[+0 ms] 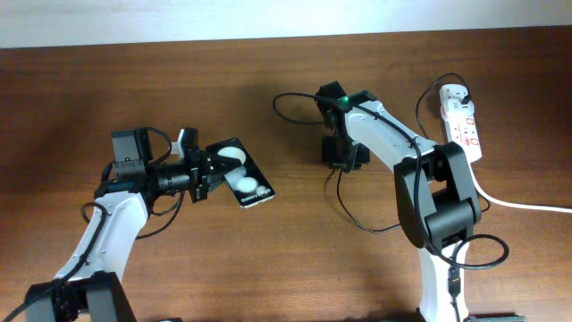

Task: Plug charger to phone and switch on socket
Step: 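Move the right gripper to the black cable and grasp its USB-C end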

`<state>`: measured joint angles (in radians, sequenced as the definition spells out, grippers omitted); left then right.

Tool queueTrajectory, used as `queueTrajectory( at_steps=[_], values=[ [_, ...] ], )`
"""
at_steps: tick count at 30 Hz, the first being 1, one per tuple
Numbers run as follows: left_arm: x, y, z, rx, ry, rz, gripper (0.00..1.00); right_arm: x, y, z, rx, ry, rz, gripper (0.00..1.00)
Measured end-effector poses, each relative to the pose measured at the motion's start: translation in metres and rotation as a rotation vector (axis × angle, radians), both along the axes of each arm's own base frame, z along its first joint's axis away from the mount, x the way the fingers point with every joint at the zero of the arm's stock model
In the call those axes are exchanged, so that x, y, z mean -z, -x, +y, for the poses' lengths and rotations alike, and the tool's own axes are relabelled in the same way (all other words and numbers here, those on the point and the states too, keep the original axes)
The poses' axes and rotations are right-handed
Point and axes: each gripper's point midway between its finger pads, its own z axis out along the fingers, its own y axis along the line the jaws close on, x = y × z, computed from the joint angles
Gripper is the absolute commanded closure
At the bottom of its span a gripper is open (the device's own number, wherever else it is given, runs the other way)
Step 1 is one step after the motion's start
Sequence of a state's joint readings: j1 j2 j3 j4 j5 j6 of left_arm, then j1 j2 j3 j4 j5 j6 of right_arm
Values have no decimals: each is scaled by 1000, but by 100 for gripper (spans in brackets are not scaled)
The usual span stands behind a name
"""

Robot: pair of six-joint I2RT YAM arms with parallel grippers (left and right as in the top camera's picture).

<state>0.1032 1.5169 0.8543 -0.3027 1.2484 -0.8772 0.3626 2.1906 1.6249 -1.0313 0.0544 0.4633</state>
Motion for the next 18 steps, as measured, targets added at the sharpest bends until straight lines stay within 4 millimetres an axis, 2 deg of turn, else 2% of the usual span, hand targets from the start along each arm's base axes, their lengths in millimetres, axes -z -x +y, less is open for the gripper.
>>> queueTrajectory(
  at_steps=[5, 8, 13, 16, 18],
  values=[
    [0, 0, 0, 0, 0, 0, 100, 0, -15, -1, 40, 12, -68, 73],
    [0, 0, 0, 0, 0, 0, 100, 0, -17, 0, 60, 9, -75, 74],
    [0, 0, 0, 0, 0, 0, 100, 1, -17, 0, 68, 9, -75, 83],
    [0, 0, 0, 0, 0, 0, 100, 1, -18, -3, 72, 23, -82, 96],
    [0, 0, 0, 0, 0, 0, 100, 0, -25, -2, 78, 23, -110, 96]
  ],
)
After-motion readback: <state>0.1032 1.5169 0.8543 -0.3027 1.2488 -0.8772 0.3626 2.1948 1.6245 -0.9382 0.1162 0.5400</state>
